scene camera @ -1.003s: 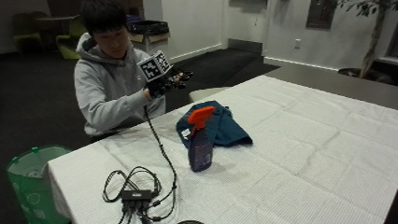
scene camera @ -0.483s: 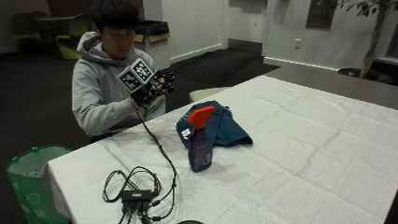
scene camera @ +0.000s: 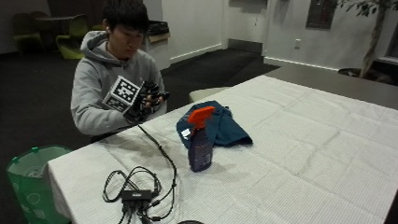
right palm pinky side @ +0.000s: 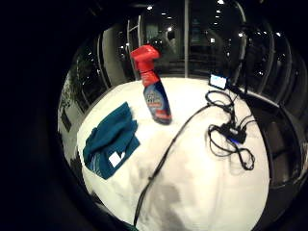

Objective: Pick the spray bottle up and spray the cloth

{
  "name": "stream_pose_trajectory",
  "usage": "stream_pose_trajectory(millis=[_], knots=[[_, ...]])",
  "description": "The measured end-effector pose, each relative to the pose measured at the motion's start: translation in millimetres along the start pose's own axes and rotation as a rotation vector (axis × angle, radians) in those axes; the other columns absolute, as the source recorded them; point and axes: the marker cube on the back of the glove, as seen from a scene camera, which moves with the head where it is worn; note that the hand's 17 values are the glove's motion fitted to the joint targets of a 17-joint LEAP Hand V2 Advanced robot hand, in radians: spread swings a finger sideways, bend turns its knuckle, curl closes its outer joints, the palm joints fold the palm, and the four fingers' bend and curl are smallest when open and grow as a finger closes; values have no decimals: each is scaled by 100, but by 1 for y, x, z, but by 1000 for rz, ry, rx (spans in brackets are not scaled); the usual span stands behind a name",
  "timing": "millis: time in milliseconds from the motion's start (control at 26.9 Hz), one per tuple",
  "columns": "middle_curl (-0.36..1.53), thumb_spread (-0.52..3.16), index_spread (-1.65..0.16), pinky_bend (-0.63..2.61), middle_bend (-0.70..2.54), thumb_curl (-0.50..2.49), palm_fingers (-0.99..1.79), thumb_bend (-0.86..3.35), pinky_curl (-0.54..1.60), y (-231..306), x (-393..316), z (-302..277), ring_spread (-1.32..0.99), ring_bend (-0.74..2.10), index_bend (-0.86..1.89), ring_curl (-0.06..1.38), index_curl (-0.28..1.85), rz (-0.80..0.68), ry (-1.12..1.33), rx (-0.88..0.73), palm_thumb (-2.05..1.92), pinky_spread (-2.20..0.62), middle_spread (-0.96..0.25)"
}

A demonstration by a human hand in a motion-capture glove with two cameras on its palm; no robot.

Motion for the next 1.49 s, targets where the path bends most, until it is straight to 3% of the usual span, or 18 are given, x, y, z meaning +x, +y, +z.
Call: stream_pose_trajectory(millis=[594,929,1189,1486], knots=[[30,95,-33,53,28,28,0,-2,33,-64,84,87,5,41,11,24,15,315,-277,-3,43,23,2],[32,94,-31,52,30,29,1,-3,33,-95,92,130,4,43,11,25,16,452,-439,-7,45,22,3],[33,92,-30,49,33,30,26,-2,32,-109,90,139,3,57,10,28,16,472,-491,2,48,20,3],[36,90,-28,76,35,32,89,-1,38,-113,88,148,-8,93,-6,39,6,493,-456,-2,56,-5,-2]])
